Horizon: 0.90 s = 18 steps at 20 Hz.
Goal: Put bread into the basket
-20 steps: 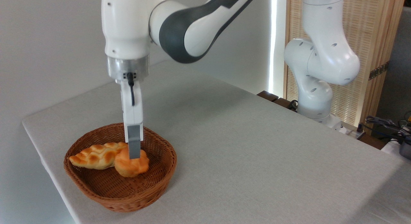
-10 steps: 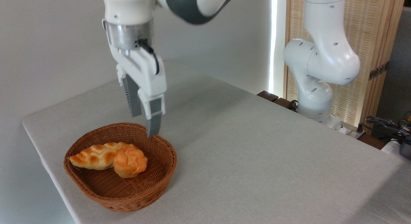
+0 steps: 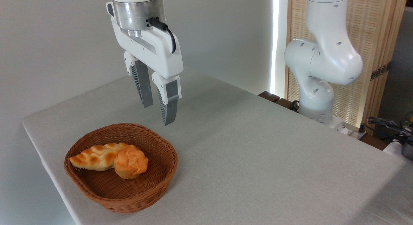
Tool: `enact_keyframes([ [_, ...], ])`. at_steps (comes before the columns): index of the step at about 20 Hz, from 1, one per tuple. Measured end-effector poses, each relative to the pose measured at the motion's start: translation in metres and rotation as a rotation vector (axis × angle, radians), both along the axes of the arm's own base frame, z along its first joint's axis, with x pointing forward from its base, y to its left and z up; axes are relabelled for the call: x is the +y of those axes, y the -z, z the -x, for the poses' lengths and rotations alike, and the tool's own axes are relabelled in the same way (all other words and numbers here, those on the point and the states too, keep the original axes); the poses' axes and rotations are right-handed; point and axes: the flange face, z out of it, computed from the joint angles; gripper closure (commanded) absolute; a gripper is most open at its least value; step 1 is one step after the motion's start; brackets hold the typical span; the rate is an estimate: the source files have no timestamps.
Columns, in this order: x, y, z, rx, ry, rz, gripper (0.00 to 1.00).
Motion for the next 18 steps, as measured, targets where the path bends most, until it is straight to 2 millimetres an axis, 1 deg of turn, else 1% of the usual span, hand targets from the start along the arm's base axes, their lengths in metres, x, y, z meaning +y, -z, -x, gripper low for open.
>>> enact_keyframes([
  [3, -0.0098, 0.0008, 0.0006, 0.000, 0.015, -0.050, 0.00],
  [5, -0.0121, 0.0008, 0.0007, 0.000, 0.016, -0.056, 0.00],
  [18, -0.0085, 0.0016, 0.0013, 0.010, -0.021, -0.058, 0.00],
])
